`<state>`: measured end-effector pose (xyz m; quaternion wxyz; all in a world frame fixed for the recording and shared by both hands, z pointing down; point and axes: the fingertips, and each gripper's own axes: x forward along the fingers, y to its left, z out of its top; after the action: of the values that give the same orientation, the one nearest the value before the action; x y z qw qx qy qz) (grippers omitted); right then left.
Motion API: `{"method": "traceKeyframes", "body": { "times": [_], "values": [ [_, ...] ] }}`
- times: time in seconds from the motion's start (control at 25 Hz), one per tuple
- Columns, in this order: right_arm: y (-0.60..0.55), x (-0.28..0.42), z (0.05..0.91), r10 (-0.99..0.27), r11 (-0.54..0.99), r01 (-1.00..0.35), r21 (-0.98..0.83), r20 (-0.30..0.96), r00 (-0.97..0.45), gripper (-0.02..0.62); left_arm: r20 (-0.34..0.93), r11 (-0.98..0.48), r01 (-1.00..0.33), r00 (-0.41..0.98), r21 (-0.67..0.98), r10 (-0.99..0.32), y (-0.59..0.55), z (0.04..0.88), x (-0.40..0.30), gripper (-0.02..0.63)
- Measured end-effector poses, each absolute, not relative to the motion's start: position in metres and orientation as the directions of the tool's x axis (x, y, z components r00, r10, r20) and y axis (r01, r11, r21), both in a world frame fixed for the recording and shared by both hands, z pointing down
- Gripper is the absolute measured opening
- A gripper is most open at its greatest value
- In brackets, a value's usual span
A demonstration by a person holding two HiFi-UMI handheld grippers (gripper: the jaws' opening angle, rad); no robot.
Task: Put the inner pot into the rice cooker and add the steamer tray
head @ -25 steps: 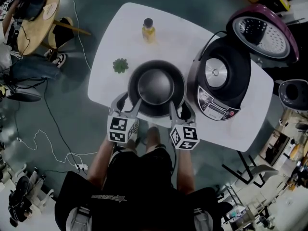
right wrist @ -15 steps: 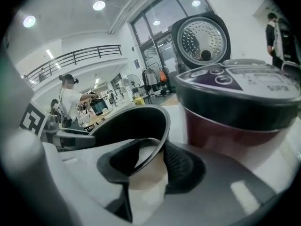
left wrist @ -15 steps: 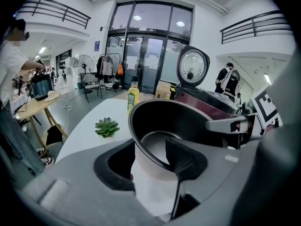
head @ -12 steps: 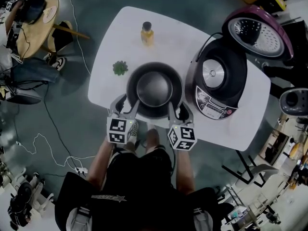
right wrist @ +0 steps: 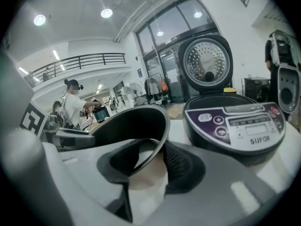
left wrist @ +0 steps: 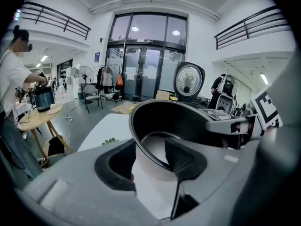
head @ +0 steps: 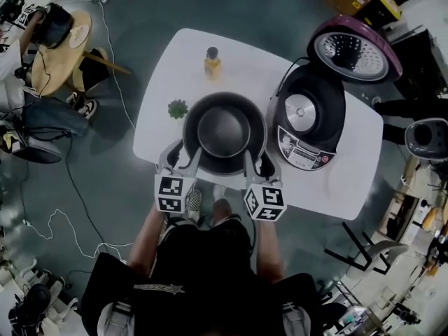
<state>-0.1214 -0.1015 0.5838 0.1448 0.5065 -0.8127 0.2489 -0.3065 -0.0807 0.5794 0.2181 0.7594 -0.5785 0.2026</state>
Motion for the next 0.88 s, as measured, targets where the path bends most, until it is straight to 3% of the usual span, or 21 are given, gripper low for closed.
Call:
{"method": "traceKeyframes", "body": {
  "times": [0.48, 0.88],
  "values": [
    [-0.095, -0.122, 0.514, -0.826, 0.356, -0.908, -0.221, 0.38, -0.417, 0.158, 0.447, -0.277, -0.958, 0.279, 0.07, -0.85, -0.081, 0.51, -0.308, 0.202],
    [-0.108, -0.083, 0.469, -0.883, 0.309, -0.93, -0.201, 0.302, -0.359, 0.158, 0.344, -0.349, -0.936, 0.345, 0.053, -0.873, -0.108, 0.465, -0.271, 0.199]
  ]
}}
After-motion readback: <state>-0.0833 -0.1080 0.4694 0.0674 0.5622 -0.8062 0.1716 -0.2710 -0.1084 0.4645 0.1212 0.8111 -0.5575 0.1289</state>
